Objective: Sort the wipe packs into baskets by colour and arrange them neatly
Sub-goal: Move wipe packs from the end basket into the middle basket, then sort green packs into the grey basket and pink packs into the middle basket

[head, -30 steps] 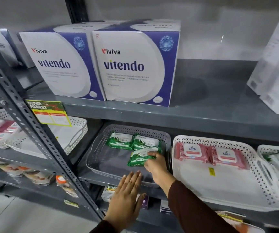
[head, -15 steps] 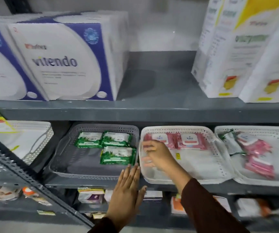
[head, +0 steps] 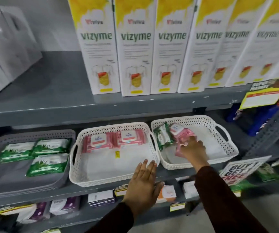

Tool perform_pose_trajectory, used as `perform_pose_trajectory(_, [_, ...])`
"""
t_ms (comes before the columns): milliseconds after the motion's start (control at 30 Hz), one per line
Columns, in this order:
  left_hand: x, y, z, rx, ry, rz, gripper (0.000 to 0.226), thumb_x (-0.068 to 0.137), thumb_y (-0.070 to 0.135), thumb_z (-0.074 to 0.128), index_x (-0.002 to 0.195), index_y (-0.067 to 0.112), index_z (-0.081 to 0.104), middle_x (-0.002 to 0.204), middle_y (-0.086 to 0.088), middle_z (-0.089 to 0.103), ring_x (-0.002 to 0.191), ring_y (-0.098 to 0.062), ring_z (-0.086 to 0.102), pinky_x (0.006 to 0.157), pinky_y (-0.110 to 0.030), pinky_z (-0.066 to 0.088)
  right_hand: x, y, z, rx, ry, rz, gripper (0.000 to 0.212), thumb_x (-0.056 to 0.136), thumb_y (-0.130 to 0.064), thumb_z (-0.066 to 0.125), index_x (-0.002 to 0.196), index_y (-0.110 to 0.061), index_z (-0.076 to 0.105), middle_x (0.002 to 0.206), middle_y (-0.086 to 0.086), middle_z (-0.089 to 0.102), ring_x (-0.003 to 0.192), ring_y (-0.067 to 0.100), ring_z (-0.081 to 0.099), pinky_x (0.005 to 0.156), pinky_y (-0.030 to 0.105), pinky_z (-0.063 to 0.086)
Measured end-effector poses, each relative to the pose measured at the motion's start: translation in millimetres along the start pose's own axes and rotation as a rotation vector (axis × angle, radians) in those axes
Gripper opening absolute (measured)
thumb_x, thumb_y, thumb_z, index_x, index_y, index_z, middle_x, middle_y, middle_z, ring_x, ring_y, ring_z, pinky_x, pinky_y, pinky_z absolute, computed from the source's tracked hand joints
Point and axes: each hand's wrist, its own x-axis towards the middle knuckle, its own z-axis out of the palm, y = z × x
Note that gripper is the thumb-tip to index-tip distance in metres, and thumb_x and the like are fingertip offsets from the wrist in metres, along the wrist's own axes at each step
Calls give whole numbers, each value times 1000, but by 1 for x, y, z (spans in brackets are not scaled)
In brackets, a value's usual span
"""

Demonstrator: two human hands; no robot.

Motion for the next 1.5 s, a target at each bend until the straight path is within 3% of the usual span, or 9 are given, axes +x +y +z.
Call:
perform_pose_trajectory(267, [6,19,6,85,11,-40,65,102,52,25,151,10,27,157,-6,28,146,-24,22,117,-34,0,20,9,15,112,59,36,96,72,-46,71,143,-6,22,112,18,67,105,38,61,80,37,51])
perform_pose_trajectory(433, [1,14,0,91,8,-47,61,101,51,36,149,13,32,155,-4,34,145,-21,25,116,-36,8,22,10,2,208,96,96,61,69,-25,75,109,-14,30,104,21,65,92,40,63,70,39,52])
perform_pose_trajectory(567, [-8,5,-4,96,19,-59,59,100,47,35,147,12,36,154,-5,37,144,-21,26,115,-36,11,12,16,-20,101,134,161,75,66,-23,76,123,-9,29,114,23,61,103,41,58,82,43,47])
perform_pose_trajectory(800, [-26,-14,-11,95,-16,-104,61,102,51,20,149,13,31,156,-3,32,146,-19,21,115,-37,11,-39,12,-56,276,260,-103,63,64,-19,79,110,-14,37,98,17,68,88,38,65,78,42,50])
perform_pose_trajectory(900, [-34,-26,-12,84,-16,-116,60,102,49,28,149,12,31,156,-3,32,146,-20,20,115,-38,13,-60,-10,-61,484,157,-267,64,65,-10,80,111,-22,37,97,4,67,71,22,66,64,39,55])
perform_pose_trajectory(1033, [-45,-37,-16,67,-12,-148,61,103,51,22,148,12,34,155,-4,34,145,-21,24,113,-40,17,-72,-47,-42,635,-89,-529,72,60,0,84,115,-25,45,113,-3,60,95,14,63,63,45,62])
perform_pose_trajectory(1233, [-59,-50,-22,40,24,-179,58,103,50,23,150,17,28,156,0,31,145,-19,24,114,-38,14,-72,-88,23,348,-216,-733,61,61,-11,84,108,-35,52,118,-4,50,113,24,52,78,44,58])
perform_pose_trajectory(1367, [-65,-53,-23,52,31,-170,58,102,47,32,151,17,27,156,0,31,145,-18,25,116,-37,13,-74,-107,66,-204,60,-854,53,70,-42,78,117,-26,56,122,4,64,119,29,55,115,52,18])
perform_pose_trajectory(1500, [-64,-50,-20,33,50,-185,57,102,47,36,150,16,32,156,1,30,146,-18,23,118,-35,9,-79,-112,81,-436,14,-755,55,84,-59,54,132,-34,47,141,4,54,137,31,39,110,68,-5])
